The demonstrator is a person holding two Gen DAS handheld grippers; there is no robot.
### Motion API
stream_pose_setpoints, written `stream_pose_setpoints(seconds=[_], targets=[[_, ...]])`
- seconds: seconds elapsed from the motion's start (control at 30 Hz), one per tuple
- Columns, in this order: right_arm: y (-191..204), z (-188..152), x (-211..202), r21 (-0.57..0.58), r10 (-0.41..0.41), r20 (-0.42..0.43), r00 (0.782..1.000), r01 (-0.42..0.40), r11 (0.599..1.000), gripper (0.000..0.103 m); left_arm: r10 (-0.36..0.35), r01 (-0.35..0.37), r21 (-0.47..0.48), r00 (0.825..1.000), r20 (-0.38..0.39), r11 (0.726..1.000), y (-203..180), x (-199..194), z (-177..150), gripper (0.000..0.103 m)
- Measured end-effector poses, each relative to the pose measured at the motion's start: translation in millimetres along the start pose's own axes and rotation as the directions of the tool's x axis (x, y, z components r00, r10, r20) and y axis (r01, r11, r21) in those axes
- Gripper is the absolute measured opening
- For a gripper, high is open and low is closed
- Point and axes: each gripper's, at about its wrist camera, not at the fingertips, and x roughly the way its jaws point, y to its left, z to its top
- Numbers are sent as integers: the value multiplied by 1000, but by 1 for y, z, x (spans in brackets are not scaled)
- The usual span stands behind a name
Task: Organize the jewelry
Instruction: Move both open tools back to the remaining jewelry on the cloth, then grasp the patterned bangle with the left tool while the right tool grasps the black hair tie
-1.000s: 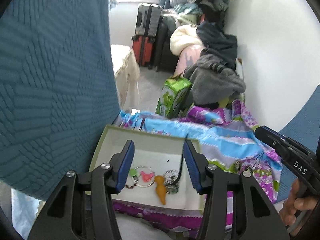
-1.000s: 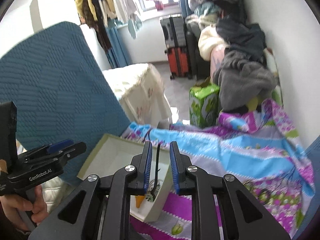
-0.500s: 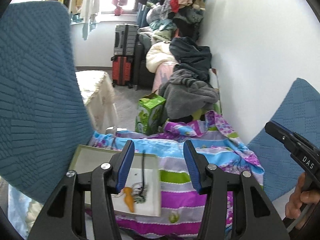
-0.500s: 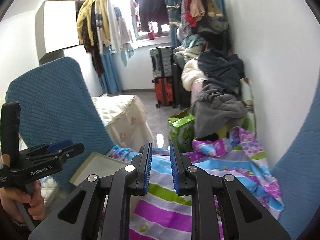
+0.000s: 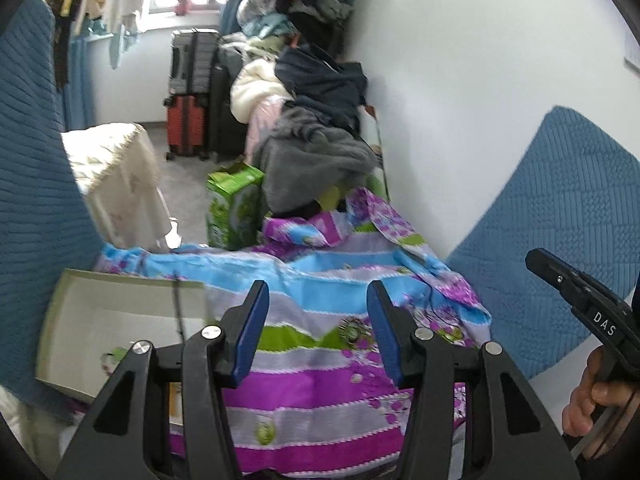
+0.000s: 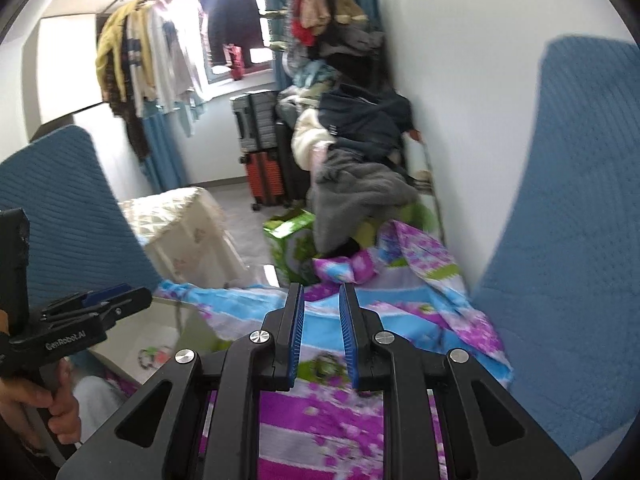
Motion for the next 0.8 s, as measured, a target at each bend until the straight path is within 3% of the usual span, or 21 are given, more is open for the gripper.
stream_pose_setpoints(seconds=[0.23, 0.6, 0.8], targets=[[-50, -34, 20, 70, -47, -60, 997, 51, 996, 23, -39, 40, 32, 998, -55, 999, -19, 40, -20, 52], [-72, -82, 92, 103, -26, -178, 984, 44, 994, 23, -51, 62, 64, 986, -161, 996, -26, 113, -46, 51], [-82, -106, 130, 117, -20, -235, 972, 48, 992, 23, -59, 70, 44, 975, -215, 997, -22, 153, -62, 44]])
